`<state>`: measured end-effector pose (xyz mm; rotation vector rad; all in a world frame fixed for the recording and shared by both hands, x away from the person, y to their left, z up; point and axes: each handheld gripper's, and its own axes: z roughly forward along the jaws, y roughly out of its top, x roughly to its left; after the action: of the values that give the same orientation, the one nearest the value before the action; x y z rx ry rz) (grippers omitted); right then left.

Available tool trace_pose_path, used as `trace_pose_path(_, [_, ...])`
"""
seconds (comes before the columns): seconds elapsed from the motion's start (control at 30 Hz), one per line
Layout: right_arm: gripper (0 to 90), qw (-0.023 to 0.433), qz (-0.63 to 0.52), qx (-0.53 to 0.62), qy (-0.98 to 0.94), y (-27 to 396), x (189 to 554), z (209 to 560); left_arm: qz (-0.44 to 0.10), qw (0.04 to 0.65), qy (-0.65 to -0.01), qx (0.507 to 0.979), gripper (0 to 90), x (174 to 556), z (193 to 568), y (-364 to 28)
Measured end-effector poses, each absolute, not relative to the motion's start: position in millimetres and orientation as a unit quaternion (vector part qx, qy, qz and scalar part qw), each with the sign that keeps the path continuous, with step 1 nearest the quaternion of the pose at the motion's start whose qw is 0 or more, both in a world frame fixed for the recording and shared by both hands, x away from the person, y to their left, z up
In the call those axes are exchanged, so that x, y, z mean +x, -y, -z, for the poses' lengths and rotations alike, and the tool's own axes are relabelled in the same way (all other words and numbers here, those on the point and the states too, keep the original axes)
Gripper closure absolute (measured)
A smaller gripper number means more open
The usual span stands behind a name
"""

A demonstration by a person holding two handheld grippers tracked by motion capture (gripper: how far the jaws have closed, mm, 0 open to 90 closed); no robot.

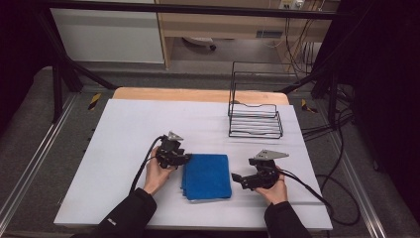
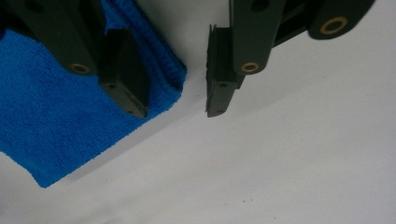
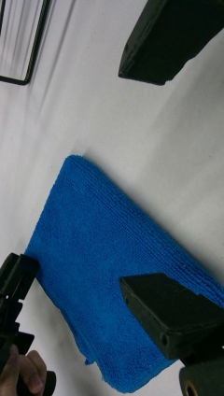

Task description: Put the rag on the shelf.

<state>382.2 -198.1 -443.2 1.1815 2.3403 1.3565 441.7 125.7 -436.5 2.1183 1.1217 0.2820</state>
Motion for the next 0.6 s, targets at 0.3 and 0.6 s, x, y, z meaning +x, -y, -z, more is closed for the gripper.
trace_pose_path(0.3, [3.2,0.09,-0.46,0.396,-0.79,196.9,383.0,444.3,-0.106,0.35,-0.435,0.823,67.8,441.7,443.8,-120.2])
trace_pose_path(0.6, [4.2,0.09,-0.456,0.395,-0.792,193.7,385.2,443.8,-0.099,0.356,-0.43,0.824,79.7,438.9,444.9,-118.0])
